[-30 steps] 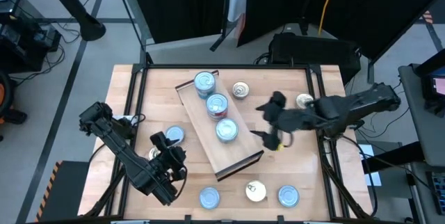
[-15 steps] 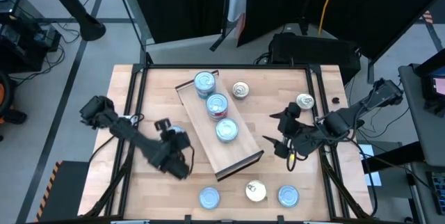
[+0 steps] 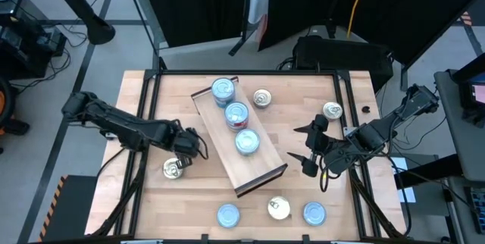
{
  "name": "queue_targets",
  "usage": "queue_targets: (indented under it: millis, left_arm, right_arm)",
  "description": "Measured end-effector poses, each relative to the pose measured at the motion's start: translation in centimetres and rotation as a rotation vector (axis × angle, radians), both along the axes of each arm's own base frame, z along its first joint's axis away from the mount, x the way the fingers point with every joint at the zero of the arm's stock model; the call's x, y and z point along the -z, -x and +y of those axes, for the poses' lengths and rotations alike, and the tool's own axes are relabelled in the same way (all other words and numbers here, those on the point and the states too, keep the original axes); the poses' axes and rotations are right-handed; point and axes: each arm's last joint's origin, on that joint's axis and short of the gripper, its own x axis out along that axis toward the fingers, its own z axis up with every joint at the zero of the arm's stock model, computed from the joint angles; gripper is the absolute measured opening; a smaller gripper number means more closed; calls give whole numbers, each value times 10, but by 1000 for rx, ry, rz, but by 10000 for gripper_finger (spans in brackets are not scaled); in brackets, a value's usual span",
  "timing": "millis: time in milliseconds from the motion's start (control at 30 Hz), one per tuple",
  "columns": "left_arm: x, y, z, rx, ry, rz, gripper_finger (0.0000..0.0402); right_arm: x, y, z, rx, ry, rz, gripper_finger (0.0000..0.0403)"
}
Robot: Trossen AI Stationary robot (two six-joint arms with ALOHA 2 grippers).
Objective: Stack canned seafood by type on shelf
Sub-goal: Stack the green tuna can on top of the green tuna can on the shelf
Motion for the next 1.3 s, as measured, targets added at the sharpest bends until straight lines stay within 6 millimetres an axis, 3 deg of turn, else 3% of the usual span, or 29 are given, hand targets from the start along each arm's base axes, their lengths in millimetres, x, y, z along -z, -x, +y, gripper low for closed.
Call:
queue_targets:
  millis: [267, 467, 1300]
  left_arm:
    - [19, 21, 18, -76, -6, 1, 7]
    - [34, 25, 29, -113, 6, 12, 3]
    - [29, 30, 29, -80, 35, -19, 0]
  right_arm:
    - [0, 0, 0, -11, 29, 7, 375]
    - [0, 0, 0, -14, 36, 9, 375]
    - [0, 0, 0, -14, 36, 11, 375]
